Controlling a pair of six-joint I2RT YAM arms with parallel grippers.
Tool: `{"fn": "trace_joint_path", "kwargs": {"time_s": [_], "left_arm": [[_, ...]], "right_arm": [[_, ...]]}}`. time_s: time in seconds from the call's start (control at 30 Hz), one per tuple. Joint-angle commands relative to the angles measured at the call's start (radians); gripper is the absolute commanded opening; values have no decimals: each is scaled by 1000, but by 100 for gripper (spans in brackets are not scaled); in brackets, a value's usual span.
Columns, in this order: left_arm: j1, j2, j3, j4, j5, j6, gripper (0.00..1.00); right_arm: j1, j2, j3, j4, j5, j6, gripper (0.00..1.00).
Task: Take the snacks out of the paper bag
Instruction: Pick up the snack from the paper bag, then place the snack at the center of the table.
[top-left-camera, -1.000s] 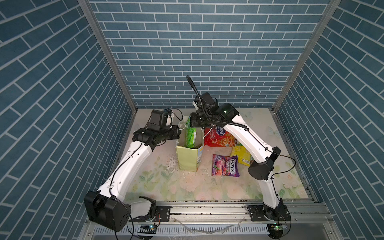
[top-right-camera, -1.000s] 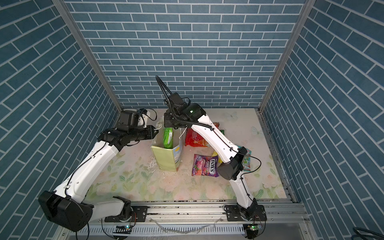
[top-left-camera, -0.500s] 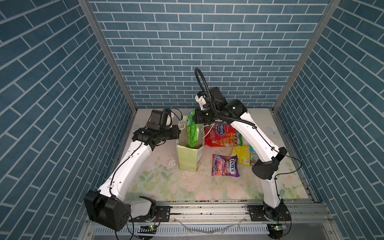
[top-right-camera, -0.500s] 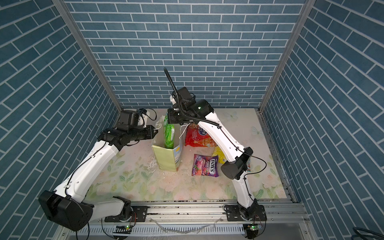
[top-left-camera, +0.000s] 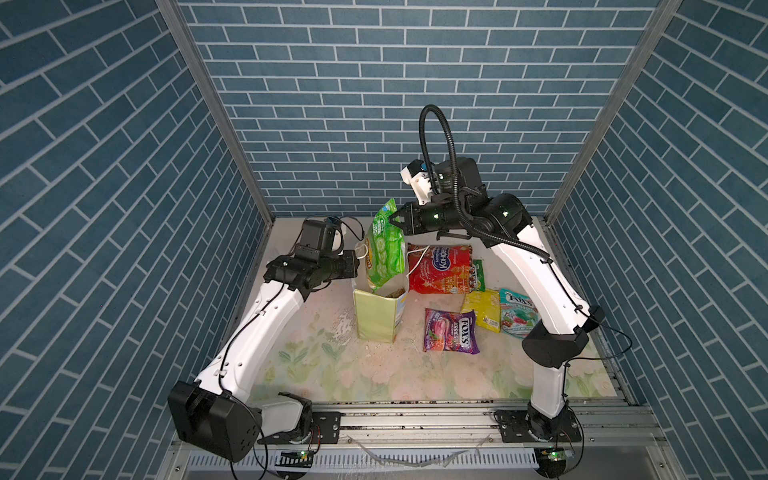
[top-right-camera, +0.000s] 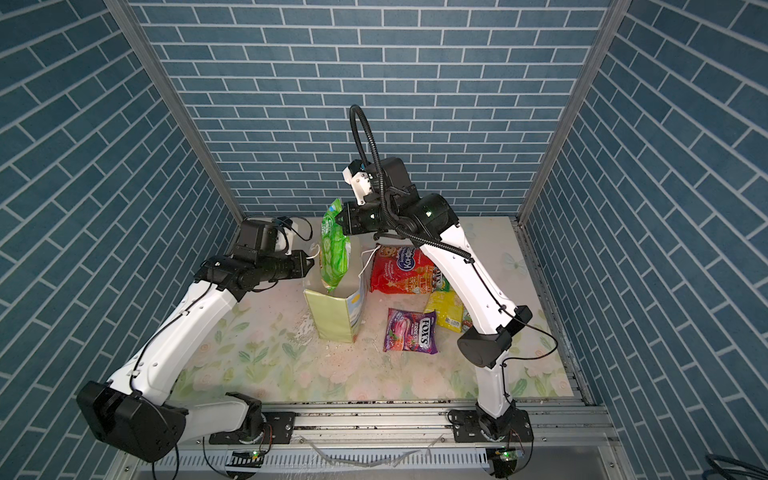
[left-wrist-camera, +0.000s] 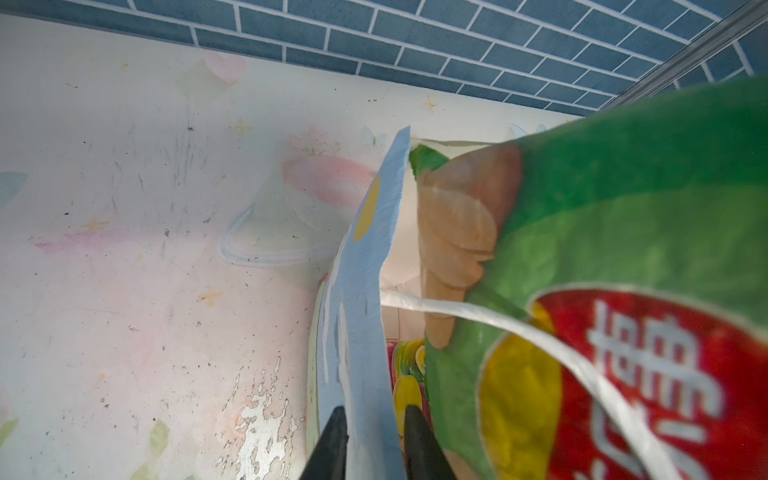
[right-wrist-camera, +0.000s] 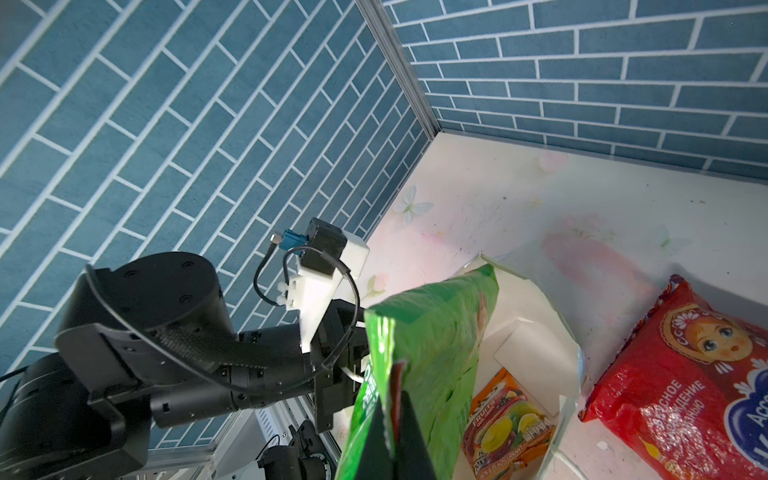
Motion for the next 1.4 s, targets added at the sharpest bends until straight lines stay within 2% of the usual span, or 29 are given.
{"fn": "trace_joint_path", "kwargs": {"time_s": [0.0, 0.3, 0.43, 0.63, 0.83, 1.07, 1.2, 1.37], "left_arm": [[7, 9, 29, -28, -19, 18, 27], [8, 17, 40, -35, -27, 24, 27], [8, 20, 45, -38, -29, 25, 27], [8, 23, 57, -44, -34, 27, 26], [9, 29, 70, -51, -35, 34, 27], [8, 35, 89, -60, -43, 42, 27], [8, 41, 94, -61, -44, 42, 27], [8, 46, 94, -69, -44, 42, 26]], "right_arm": [[-23, -93, -36, 94, -24, -51, 0], [-109, -260, -158, 232, -55, -52, 0], [-135, -347, -228, 283, -23, -69, 0], [-165, -469, -293, 260, 112, -118, 0], [-177, -557, -327, 128, 305, -141, 0], [-181, -648, -484, -51, 487, -87, 0], [-185, -665, -604, -123, 415, -31, 0], [-185, -638, -784, -112, 174, 37, 0]]}}
